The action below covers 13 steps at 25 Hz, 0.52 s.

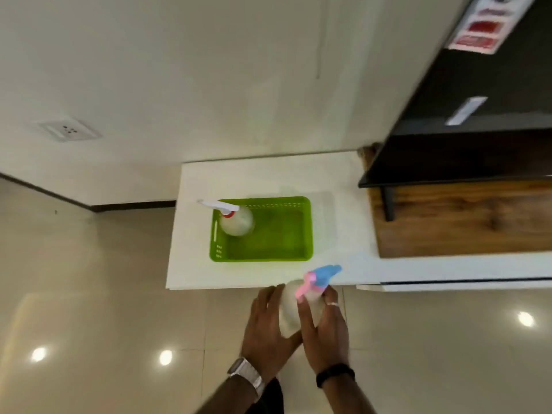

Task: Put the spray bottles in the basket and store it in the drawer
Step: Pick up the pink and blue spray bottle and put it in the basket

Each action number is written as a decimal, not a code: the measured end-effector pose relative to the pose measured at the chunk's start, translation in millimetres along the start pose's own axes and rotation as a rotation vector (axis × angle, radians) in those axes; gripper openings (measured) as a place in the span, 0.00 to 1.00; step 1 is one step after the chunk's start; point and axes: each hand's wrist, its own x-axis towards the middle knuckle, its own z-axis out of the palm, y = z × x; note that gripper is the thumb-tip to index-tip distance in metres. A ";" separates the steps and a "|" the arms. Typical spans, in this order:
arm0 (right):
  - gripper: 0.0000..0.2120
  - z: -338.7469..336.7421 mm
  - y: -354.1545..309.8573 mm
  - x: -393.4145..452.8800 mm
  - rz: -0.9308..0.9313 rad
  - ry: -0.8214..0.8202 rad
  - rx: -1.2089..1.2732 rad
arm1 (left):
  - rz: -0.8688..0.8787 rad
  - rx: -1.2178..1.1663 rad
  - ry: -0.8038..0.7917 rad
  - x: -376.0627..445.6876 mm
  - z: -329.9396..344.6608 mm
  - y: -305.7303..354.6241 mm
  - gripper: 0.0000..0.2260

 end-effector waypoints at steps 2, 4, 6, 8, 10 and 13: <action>0.19 20.0 -36.4 35.9 -0.126 -0.012 -0.008 | 0.003 -0.040 0.149 31.2 -26.8 -3.9 0.36; 0.19 33.4 -60.7 72.8 -0.211 -0.015 -0.010 | 0.000 -0.086 0.231 64.6 -41.0 -5.3 0.37; 0.19 49.2 -72.2 109.4 -0.266 0.005 -0.093 | -0.026 -0.121 0.249 96.9 -49.3 -9.7 0.36; 0.21 65.6 -73.0 137.7 -0.280 0.021 -0.223 | -0.053 -0.134 0.218 122.5 -50.2 -18.6 0.35; 0.21 80.0 -65.4 156.1 -0.265 -0.014 -0.263 | -0.086 -0.101 0.108 137.2 -46.8 -30.0 0.37; 0.21 96.1 -45.2 167.2 -0.225 -0.032 -0.302 | -0.122 0.014 -0.061 137.6 -35.8 -55.3 0.41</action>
